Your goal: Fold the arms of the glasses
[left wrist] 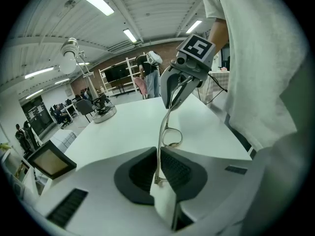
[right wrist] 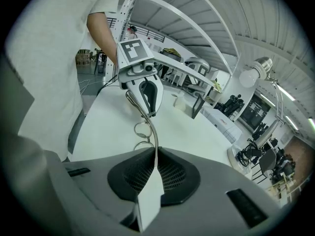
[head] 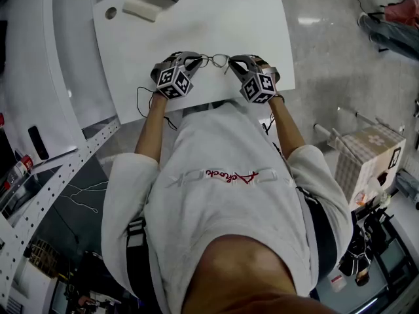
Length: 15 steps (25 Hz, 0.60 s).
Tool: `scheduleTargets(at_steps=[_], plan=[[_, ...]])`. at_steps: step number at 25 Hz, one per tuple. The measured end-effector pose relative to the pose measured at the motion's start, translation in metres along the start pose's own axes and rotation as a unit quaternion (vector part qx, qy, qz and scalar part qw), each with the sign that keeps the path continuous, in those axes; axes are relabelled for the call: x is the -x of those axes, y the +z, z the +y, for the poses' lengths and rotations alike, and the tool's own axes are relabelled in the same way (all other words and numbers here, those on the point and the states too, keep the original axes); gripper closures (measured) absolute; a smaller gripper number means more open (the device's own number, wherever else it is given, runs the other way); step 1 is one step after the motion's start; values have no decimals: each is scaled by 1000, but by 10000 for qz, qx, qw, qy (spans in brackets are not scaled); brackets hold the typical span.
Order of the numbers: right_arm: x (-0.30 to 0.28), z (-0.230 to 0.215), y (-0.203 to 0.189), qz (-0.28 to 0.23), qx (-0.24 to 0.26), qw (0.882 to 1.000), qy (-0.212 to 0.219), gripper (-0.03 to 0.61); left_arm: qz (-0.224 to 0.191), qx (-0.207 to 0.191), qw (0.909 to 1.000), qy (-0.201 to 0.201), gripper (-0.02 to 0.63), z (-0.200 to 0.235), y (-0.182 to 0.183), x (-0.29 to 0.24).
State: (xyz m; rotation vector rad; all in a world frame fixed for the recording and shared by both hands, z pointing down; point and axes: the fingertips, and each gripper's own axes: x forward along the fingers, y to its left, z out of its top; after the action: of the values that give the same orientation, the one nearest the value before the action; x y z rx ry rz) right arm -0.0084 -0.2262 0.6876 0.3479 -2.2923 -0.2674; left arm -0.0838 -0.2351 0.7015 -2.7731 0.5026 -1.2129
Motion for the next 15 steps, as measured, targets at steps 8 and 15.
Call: scheduleTargets(at_steps=[8,15], plan=[[-1,0,1,-20,-32,10000,0,552,171,-234,9991,-320,563,-5,0,-12],[-2,-1,2,-17,-43,10000,20,552,411,-304,9966,-645,568,-14,-4,-29]])
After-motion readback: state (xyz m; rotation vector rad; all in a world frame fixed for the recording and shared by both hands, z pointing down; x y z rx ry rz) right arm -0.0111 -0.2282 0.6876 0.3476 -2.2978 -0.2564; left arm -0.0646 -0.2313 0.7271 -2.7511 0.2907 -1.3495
